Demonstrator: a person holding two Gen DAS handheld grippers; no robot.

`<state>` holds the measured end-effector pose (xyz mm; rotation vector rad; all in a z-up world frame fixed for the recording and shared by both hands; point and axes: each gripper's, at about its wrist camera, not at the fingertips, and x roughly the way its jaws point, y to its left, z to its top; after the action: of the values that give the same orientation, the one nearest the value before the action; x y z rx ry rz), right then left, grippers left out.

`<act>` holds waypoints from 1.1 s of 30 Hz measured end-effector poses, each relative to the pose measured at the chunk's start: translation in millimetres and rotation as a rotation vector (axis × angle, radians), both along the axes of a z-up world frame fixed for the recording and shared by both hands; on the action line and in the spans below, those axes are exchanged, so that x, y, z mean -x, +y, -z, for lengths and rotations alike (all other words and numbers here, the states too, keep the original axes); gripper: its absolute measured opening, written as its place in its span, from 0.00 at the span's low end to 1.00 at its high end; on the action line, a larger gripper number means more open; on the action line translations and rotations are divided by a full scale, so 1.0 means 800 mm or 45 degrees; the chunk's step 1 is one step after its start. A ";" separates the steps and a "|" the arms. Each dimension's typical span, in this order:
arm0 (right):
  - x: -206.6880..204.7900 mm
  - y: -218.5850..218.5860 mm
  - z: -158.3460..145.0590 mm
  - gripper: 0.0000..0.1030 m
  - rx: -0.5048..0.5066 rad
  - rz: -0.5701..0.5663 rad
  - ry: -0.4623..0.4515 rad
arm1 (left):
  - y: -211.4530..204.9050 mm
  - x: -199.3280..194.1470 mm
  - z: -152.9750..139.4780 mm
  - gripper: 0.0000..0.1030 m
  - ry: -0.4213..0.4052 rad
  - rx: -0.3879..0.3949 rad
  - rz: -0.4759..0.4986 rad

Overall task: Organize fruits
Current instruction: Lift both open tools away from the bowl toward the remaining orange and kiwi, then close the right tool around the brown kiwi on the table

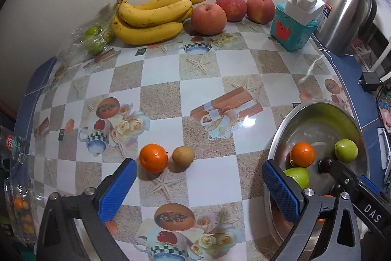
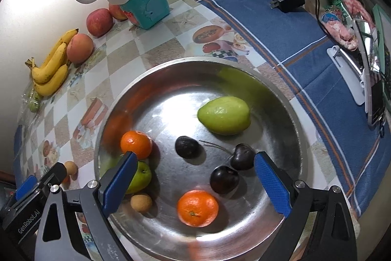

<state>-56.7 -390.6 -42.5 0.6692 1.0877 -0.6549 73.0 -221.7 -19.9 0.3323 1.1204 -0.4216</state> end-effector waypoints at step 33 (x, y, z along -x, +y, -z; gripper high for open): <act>-0.094 0.136 -0.019 0.93 0.011 -0.352 -0.107 | 0.163 -0.087 -0.010 1.00 -0.075 -0.012 -0.209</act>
<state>18.5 -281.6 -27.4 0.5219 1.0749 -0.3901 142.4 -91.0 -11.9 0.2573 1.0834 -0.2600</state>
